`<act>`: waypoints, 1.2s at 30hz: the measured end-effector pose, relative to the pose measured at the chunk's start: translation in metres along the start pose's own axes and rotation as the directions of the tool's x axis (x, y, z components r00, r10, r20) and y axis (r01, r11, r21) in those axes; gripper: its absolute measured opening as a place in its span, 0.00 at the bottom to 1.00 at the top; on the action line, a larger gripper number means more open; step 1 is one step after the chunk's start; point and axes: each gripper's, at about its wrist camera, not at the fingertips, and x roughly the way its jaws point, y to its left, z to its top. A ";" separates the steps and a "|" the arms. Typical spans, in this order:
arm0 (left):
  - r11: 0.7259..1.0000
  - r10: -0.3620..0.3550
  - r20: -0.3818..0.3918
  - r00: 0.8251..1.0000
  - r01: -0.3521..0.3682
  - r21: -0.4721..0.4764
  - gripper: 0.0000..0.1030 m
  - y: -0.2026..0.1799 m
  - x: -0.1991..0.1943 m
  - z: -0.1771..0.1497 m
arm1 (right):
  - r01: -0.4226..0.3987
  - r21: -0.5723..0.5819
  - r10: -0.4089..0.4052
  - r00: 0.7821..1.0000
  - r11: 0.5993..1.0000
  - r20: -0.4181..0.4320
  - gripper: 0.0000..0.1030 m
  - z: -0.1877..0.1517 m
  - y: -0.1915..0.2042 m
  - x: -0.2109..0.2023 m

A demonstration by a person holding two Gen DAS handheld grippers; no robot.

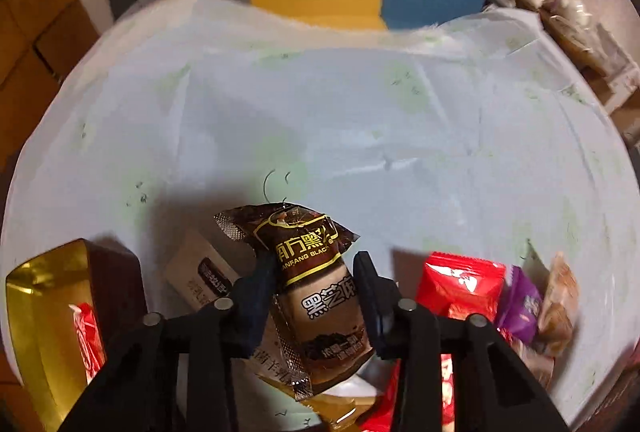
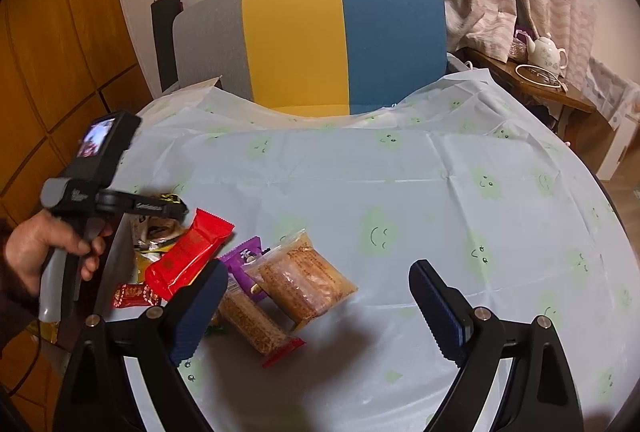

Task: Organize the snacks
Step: 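Grasp the dark brown black-sesame packet with the left gripper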

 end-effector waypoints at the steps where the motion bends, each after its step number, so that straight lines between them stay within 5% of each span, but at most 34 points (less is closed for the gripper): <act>1: 1.000 -0.010 0.016 1.000 0.010 0.009 0.38 0.003 -0.005 -0.004 | 0.003 -0.001 -0.003 1.000 1.000 -0.003 0.90 0.000 0.000 0.001; 10: 0.989 -0.128 0.136 0.982 0.118 0.085 0.33 0.003 -0.068 -0.067 | 0.101 0.016 -0.099 0.991 0.995 -0.094 0.90 -0.006 -0.013 0.019; 15: 0.969 -0.197 0.128 0.972 0.173 0.178 0.29 -0.004 -0.092 -0.113 | 0.109 0.072 -0.100 0.988 0.991 -0.119 0.90 -0.008 -0.027 0.022; 20: 0.948 -0.203 0.081 0.976 0.175 0.265 0.29 -0.017 -0.099 -0.164 | 0.088 0.051 -0.080 0.986 0.995 -0.146 0.90 -0.012 -0.022 0.028; 26: 0.952 -0.197 0.050 0.979 0.179 0.249 0.30 -0.022 -0.084 -0.195 | -0.028 -0.052 0.019 0.986 0.998 -0.166 0.89 -0.017 0.006 0.032; 31: 0.958 -0.162 0.072 0.984 0.139 0.252 0.39 -0.028 -0.074 -0.195 | -0.067 -0.194 0.023 0.974 0.979 -0.224 0.52 -0.030 0.037 0.042; 36: 0.957 -0.175 0.087 0.981 0.148 0.249 0.43 -0.025 -0.070 -0.198 | -0.131 -0.273 0.070 0.973 0.953 -0.221 0.52 -0.034 0.063 0.045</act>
